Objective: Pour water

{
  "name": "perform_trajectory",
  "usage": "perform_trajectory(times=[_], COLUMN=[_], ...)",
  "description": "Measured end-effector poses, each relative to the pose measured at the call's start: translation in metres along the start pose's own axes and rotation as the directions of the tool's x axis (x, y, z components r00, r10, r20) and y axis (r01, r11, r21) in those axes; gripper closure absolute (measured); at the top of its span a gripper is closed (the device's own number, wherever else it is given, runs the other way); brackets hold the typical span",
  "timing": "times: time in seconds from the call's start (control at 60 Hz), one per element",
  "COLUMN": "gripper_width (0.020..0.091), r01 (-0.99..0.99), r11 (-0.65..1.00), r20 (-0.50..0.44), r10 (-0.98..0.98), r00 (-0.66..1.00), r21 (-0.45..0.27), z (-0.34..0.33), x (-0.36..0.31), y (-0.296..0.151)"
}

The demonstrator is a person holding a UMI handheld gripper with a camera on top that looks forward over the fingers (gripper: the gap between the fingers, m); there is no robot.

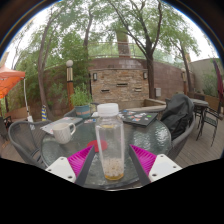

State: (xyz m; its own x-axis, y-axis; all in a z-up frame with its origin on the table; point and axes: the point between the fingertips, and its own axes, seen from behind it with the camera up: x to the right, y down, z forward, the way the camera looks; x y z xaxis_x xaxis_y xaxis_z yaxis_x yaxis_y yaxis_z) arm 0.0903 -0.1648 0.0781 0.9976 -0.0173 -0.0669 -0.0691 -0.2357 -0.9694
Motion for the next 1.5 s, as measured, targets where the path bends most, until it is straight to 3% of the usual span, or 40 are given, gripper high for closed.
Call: perform_trajectory(times=[0.15, 0.167, 0.217, 0.3, 0.35, 0.55, 0.633, 0.75, 0.767, 0.883, 1.05, 1.233, 1.433, 1.5], gripper_width=[0.0348, 0.0387, 0.0605, 0.0615, 0.0616, 0.0681, 0.0701, 0.0702, 0.0701, 0.0703, 0.0704, 0.0705, 0.0704, 0.0702], r01=[0.013, 0.020, 0.041, 0.042, 0.071, 0.153, 0.239, 0.452, 0.489, 0.772, 0.992, 0.832, 0.673, 0.651], r11=[0.997, 0.997, 0.997, 0.993, 0.992, 0.987, 0.967, 0.890, 0.869, 0.629, 0.077, -0.527, -0.703, -0.733], r20=[0.006, 0.005, -0.024, -0.039, -0.028, 0.009, -0.009, -0.088, -0.081, -0.107, -0.071, 0.006, 0.046, 0.066], r10=[-0.013, -0.020, -0.039, -0.038, -0.069, -0.153, -0.241, -0.456, -0.494, -0.777, -0.995, -0.845, -0.698, -0.673], r00=[1.000, 1.000, 0.999, 0.999, 0.997, 0.988, 0.971, 0.886, 0.866, 0.620, 0.070, -0.534, -0.714, -0.737], r21=[0.080, 0.080, 0.067, 0.113, 0.105, -0.050, -0.091, -0.064, -0.072, -0.090, -0.098, -0.176, -0.231, -0.198], z=[0.045, 0.049, 0.056, 0.061, 0.060, 0.082, 0.096, 0.123, 0.123, 0.163, 0.197, 0.210, 0.197, 0.189], x=[-0.007, -0.008, -0.001, -0.003, -0.005, -0.013, -0.010, -0.015, -0.010, -0.047, -0.098, -0.123, -0.136, -0.136], y=[-0.018, -0.018, -0.010, -0.018, -0.016, -0.011, -0.037, -0.092, -0.110, -0.127, -0.124, -0.110, -0.130, -0.133])
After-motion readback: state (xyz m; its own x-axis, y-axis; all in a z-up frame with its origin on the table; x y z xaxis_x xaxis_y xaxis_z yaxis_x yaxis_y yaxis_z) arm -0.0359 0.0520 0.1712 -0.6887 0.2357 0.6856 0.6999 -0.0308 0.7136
